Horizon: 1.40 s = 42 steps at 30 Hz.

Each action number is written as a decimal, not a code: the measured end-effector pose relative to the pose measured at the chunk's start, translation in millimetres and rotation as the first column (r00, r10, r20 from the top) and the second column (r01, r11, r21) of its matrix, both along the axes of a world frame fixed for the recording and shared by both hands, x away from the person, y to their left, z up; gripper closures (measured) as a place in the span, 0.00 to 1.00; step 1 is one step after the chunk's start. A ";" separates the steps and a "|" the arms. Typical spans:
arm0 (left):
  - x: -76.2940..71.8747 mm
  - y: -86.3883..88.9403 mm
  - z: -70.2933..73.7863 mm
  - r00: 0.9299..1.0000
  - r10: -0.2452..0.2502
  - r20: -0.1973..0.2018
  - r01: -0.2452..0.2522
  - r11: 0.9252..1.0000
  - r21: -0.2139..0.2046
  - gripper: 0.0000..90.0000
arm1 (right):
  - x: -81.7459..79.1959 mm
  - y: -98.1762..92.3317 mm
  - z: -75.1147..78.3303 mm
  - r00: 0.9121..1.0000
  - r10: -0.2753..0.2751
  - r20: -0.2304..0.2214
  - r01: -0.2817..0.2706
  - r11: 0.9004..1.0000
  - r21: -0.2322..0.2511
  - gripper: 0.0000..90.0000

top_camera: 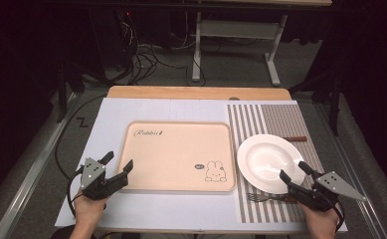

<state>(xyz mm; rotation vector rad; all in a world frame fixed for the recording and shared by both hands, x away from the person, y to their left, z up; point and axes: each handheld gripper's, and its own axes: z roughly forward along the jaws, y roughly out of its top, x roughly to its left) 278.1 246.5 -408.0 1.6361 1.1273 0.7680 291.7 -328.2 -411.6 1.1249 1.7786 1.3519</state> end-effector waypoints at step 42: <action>-0.1 2.5 1.8 1.000 0.013 0.014 -0.013 1.000 -0.007 0.33 | 0.9 -0.9 8.6 1.000 -0.003 -0.002 0.003 0.996 0.092 0.29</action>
